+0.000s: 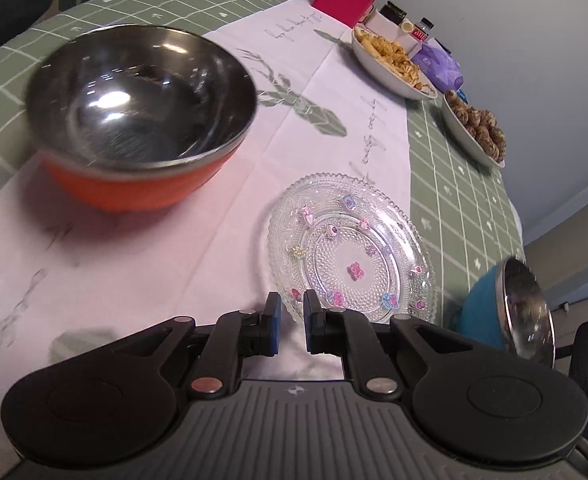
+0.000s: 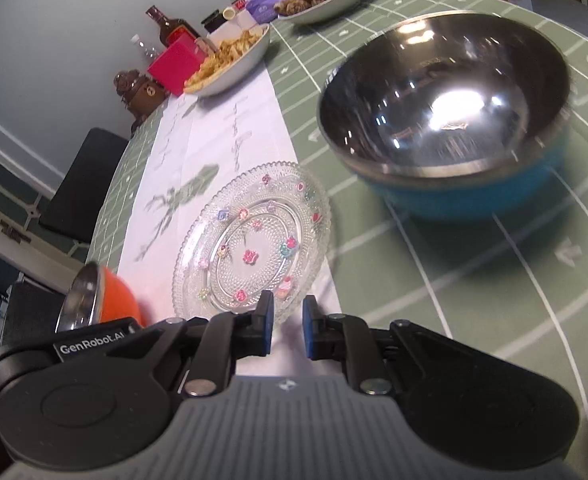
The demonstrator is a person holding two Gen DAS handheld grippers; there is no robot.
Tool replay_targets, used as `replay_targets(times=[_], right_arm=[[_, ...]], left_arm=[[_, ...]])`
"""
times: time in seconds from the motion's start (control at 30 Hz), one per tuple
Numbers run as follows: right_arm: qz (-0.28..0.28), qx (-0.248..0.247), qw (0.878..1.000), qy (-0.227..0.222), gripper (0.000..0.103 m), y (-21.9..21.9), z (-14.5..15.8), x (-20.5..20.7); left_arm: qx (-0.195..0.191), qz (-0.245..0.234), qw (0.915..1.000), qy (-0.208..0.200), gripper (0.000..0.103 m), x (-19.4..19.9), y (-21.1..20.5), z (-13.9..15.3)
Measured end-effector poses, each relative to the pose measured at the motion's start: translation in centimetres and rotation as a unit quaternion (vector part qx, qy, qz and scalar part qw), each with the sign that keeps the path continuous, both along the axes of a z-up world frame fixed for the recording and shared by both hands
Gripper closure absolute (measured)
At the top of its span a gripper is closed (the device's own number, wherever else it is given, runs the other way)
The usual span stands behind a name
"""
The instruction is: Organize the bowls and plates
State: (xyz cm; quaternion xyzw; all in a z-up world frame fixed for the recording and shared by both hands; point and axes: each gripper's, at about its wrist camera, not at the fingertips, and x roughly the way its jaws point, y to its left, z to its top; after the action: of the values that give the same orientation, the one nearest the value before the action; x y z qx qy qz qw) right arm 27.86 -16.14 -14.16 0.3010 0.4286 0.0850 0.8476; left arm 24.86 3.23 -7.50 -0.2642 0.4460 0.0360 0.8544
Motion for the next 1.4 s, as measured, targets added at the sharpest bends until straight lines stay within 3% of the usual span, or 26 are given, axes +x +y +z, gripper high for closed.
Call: replay_targets(times=[0.33, 0.43, 0.53, 0.6, 0.73, 0.83, 1.1, 1.2, 1.27, 1.4], right_arm=[[0.046, -0.038, 0.998, 0.035, 0.089, 0.1, 1.0, -6.0], [0.074, -0.062, 0.995, 0.033, 0.079, 0.2, 1.3, -6.4], [0.111, -0.107, 0.988, 0.014, 0.061, 0.1, 2.1, -6.5], [0.129, -0.097, 0.987, 0.002, 0.06, -0.4, 2.4, -6.4], [0.108, -0.059, 0.992, -0.019, 0.058, -1.7, 2.3, -5.7], [0.091, -0.065, 0.993, -0.025, 0.059, -2.0, 2.0, -4.7], [0.075, -0.069, 0.994, -0.03, 0.065, -2.4, 0.7, -3.0], [0.073, -0.067, 0.994, -0.034, 0.071, -2.7, 0.6, -2.8], [0.074, -0.06, 0.995, -0.031, 0.081, -2.8, 0.4, -2.8], [0.072, -0.059, 0.995, -0.031, 0.087, -2.9, 0.2, -2.9]], left_arm=[[0.01, -0.021, 0.9988, 0.042, 0.09, -5.7, -0.3, 0.9], [0.02, -0.05, 0.9976, 0.043, 0.087, -6.1, -0.6, 1.0], [0.03, -0.082, 0.9958, 0.027, 0.085, -5.8, 0.1, 1.7], [0.023, -0.099, 0.9947, 0.012, 0.068, -5.6, 1.1, 2.1], [0.043, -0.096, 0.9929, -0.056, 0.065, -5.6, 2.4, 2.6], [0.036, -0.096, 0.9918, -0.076, 0.064, -5.2, 2.5, 2.0], [0.029, -0.078, 0.9949, -0.056, 0.064, -3.4, 2.7, -0.1], [0.027, -0.076, 0.9952, -0.055, 0.065, -3.1, 2.8, -0.6], [0.036, -0.078, 0.9946, -0.058, 0.066, -3.1, 2.7, -0.7], [0.032, -0.09, 0.9938, -0.056, 0.088, -3.1, 2.4, -0.8]])
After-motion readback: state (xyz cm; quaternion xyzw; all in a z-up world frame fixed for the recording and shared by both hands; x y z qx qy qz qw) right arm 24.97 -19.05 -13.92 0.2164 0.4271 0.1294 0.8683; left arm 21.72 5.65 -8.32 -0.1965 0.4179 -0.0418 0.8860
